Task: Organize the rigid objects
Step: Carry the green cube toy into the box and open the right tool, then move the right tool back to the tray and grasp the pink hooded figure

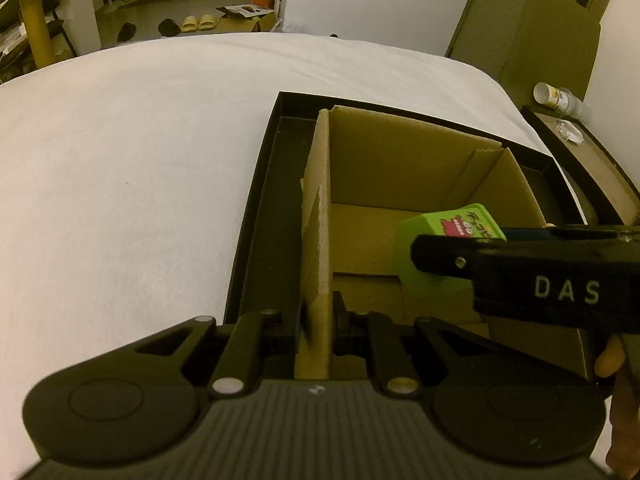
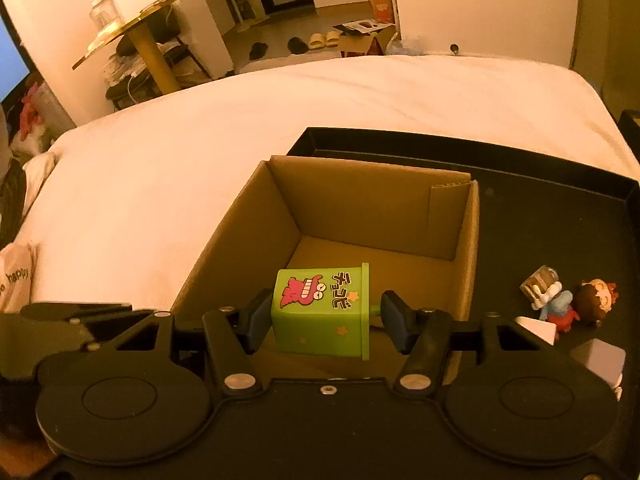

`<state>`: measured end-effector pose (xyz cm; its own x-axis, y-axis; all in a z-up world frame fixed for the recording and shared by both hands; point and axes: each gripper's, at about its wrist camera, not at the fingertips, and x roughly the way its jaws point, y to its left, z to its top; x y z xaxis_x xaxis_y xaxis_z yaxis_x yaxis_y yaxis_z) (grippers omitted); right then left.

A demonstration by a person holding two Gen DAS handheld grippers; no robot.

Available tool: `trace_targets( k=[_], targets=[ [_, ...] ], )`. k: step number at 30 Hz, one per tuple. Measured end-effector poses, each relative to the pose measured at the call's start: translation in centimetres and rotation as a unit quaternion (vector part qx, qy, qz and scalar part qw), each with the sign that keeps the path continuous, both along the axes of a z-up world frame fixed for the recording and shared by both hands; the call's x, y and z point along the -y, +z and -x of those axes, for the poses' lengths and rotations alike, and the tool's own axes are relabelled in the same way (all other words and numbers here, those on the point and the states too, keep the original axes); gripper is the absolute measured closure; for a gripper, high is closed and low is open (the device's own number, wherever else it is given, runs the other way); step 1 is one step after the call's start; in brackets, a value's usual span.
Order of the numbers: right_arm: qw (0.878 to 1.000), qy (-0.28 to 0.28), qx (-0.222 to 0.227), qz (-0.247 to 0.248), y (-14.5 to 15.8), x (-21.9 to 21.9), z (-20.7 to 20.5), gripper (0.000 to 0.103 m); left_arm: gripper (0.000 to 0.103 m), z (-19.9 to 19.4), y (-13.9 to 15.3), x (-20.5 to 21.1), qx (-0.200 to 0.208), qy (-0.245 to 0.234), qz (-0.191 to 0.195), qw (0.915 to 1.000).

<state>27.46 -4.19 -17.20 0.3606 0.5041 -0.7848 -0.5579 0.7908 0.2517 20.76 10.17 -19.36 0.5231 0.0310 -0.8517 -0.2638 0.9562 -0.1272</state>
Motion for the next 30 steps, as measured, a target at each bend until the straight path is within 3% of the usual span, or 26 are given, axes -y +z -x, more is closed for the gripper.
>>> trace_targets(
  k=[11,30],
  targets=[
    [0.999,-0.015,-0.019,-0.027,0.4,0.0,-0.6,0.043,0.09,0.0,0.0,-0.4,0.001,0.002,0.004,1.0],
    [0.998,-0.04,0.038,-0.041,4.9,5.4,0.4,0.042,0.091,0.4,0.2,-0.5,0.0,0.012,-0.003,0.9999]
  ],
)
